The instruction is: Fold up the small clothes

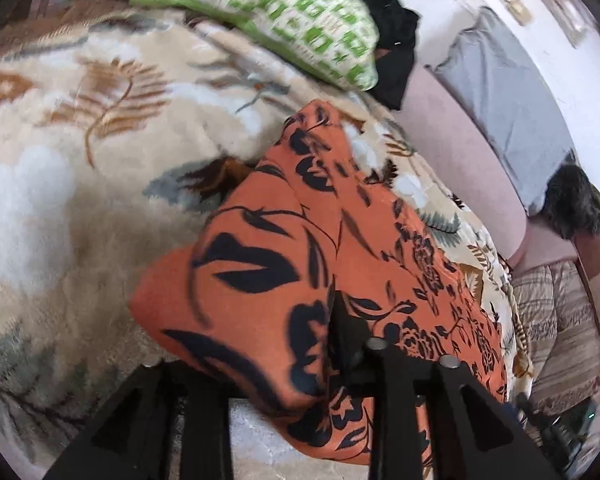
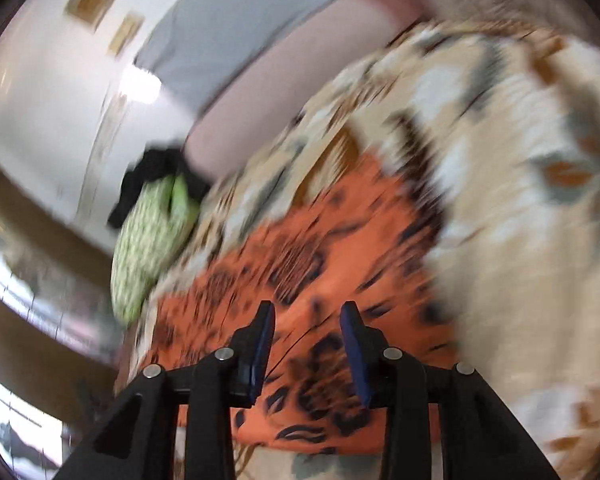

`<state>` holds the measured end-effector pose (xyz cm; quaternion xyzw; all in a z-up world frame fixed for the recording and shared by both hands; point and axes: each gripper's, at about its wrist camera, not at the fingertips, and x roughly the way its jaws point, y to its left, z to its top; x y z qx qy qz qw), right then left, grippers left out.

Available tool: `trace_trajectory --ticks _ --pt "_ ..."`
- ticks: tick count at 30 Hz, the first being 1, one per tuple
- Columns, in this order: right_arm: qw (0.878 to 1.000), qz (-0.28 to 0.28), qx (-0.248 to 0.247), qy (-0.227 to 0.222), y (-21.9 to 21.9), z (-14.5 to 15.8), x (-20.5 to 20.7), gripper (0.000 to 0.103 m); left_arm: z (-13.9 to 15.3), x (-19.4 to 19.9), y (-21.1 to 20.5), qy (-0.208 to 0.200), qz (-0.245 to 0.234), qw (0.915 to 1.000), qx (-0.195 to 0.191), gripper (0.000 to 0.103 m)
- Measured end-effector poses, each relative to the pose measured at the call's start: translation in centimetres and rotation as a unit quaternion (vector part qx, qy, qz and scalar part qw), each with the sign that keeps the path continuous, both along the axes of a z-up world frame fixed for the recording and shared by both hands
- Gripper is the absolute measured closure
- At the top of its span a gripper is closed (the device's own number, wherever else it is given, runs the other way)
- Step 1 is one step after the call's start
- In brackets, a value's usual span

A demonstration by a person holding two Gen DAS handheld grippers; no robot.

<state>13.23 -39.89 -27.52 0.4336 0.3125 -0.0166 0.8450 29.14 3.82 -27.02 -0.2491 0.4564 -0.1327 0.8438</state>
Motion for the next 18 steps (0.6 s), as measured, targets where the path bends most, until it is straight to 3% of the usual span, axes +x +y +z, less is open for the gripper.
trace_trajectory --ticks 1,4,6,9,15,18 --pt "1.000 0.019 0.011 0.005 0.8 -0.7 0.8 0.067 -0.5 0.3 0.1 0.013 0.005 0.9998 -0.011 0.057" --pt "0.997 0.058 0.018 0.042 2.6 -2.8 2.9 0.067 -1.0 0.5 0.6 0.020 0.016 0.9986 -0.045 0.057" --pt "0.994 0.070 0.006 0.079 3.4 -4.2 3.9 0.074 -0.9 0.4 0.4 0.017 0.018 0.9990 -0.037 0.057" --pt "0.994 0.069 -0.005 0.084 3.3 -3.5 4.4 0.075 -0.4 0.2 -0.3 0.006 0.020 0.9996 -0.017 0.062" --pt "0.993 0.088 -0.067 0.040 5.3 0.3 5.8 0.075 0.1 0.1 -0.7 -0.008 0.022 0.9997 -0.003 0.070" --pt "0.992 0.103 -0.069 0.027 6.7 0.9 8.1 0.075 -0.1 0.3 -0.5 -0.003 0.019 0.9998 -0.010 0.070"
